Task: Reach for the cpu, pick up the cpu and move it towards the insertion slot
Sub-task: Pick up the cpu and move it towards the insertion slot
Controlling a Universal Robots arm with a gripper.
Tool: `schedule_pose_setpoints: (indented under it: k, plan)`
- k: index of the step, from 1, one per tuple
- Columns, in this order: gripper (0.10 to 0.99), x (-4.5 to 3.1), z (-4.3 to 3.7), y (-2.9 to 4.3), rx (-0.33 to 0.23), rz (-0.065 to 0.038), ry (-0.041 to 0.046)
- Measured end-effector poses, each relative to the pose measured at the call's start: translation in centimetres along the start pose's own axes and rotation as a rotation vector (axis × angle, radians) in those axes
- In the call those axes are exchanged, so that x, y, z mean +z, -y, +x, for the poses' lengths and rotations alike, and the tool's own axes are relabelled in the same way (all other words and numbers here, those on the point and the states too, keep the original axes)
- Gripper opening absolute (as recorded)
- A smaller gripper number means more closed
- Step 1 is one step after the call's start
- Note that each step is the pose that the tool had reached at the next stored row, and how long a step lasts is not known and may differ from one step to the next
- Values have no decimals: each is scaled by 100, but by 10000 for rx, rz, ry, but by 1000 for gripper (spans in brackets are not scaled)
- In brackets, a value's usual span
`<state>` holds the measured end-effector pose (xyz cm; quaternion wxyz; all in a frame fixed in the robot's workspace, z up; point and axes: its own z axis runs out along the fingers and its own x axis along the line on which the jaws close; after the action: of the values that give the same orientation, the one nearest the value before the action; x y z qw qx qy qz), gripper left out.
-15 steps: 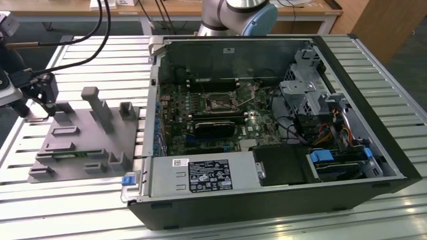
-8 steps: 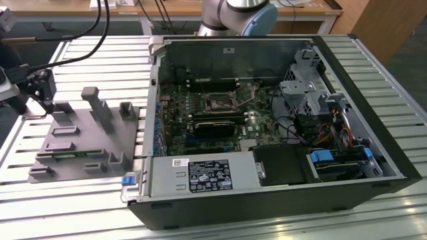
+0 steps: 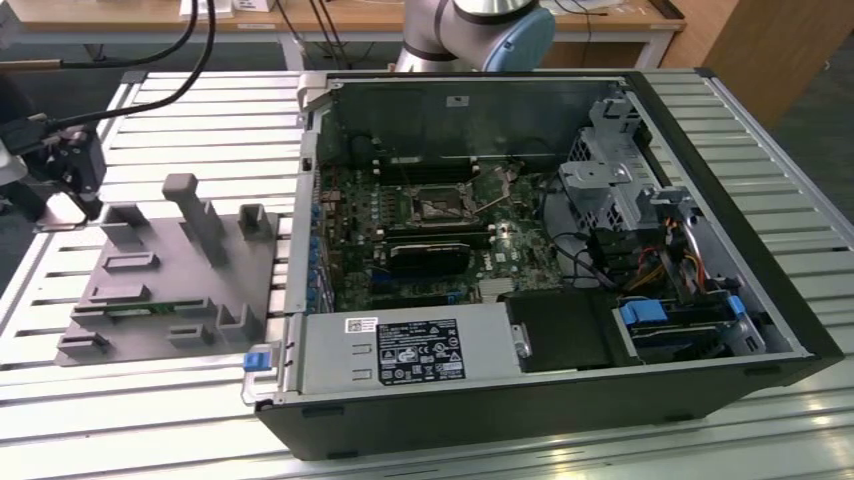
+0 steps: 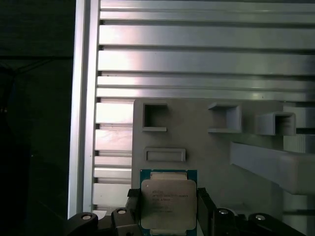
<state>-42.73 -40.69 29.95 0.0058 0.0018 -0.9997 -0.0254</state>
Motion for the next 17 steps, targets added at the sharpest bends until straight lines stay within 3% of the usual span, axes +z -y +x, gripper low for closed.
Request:
schedule_pose_setpoints:
  k: [17]
  plan:
    - [541, -296, 3, -15, 0, 0, 1]
